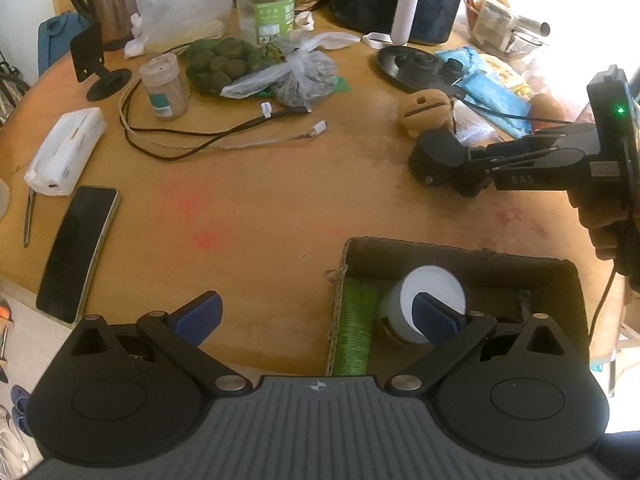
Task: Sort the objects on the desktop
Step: 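Close the right tool on the black hexagonal piece and lift it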
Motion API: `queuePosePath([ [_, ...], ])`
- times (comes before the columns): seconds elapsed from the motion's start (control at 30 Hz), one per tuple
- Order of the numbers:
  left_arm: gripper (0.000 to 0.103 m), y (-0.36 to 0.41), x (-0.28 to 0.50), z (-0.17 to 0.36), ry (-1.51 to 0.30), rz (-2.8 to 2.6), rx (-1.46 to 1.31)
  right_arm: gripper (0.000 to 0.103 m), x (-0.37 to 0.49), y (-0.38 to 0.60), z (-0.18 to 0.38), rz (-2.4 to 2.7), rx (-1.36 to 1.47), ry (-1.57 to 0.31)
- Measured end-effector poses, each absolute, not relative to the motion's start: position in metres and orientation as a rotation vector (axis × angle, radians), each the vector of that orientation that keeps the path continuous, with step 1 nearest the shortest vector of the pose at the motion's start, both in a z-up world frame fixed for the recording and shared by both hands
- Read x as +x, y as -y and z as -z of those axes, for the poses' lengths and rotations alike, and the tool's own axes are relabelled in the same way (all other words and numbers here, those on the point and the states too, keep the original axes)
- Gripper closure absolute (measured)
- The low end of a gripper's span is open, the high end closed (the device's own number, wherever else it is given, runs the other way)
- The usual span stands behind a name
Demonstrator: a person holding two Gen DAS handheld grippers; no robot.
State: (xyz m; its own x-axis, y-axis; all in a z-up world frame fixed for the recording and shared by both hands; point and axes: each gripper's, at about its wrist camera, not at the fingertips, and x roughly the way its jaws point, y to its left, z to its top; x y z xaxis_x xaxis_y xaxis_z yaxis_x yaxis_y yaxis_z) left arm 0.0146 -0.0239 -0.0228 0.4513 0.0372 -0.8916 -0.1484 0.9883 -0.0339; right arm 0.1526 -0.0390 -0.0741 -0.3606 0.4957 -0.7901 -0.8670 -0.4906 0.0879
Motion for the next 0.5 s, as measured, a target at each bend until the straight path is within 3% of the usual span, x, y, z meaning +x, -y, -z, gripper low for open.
queuePosePath([
  [0.5,0.000,0.030,0.025,0.023,-1.092,-0.099,-0.104,0.059,0.147,0.037,0.085,-1.950,-0.948,-0.632],
])
